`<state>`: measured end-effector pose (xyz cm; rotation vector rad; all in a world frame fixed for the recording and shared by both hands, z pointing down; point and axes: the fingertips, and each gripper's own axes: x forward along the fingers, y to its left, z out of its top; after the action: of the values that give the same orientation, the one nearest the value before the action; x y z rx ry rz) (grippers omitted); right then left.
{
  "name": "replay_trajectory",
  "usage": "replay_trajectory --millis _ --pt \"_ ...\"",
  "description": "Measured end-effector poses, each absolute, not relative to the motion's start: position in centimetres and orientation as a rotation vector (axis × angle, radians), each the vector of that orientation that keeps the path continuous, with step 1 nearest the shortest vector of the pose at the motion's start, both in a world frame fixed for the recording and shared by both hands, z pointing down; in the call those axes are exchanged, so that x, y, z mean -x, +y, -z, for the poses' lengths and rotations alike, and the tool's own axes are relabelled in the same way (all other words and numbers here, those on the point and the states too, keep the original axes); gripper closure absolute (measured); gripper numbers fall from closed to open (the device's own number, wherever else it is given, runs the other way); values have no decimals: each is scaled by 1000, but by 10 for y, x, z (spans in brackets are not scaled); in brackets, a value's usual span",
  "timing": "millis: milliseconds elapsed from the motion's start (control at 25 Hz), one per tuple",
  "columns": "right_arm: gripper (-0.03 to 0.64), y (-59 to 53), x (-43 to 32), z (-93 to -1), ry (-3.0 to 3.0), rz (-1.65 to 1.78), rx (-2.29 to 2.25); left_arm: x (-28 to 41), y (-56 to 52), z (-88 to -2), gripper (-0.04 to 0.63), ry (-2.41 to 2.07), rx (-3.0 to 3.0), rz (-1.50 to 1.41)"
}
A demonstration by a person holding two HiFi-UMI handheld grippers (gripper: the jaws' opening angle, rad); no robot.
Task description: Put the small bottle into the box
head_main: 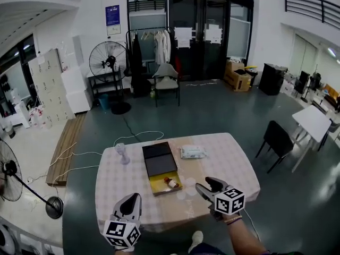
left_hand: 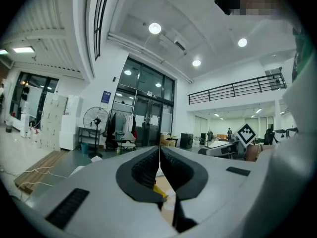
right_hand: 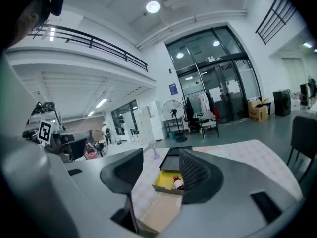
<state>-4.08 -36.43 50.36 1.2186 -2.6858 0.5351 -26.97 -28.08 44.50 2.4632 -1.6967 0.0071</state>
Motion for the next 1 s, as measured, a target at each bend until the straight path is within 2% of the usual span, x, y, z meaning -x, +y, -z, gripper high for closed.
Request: replay_trajectory --millis 600,1000 --pt "427 -314 -44 -389 -2910 -351 -1064 201 -235 -392 569 -1855 -2435 81" --pt "523 -285 -128 -336 -3036 -234 -1042 138 -216 -370 569 -1893 -2426 135"
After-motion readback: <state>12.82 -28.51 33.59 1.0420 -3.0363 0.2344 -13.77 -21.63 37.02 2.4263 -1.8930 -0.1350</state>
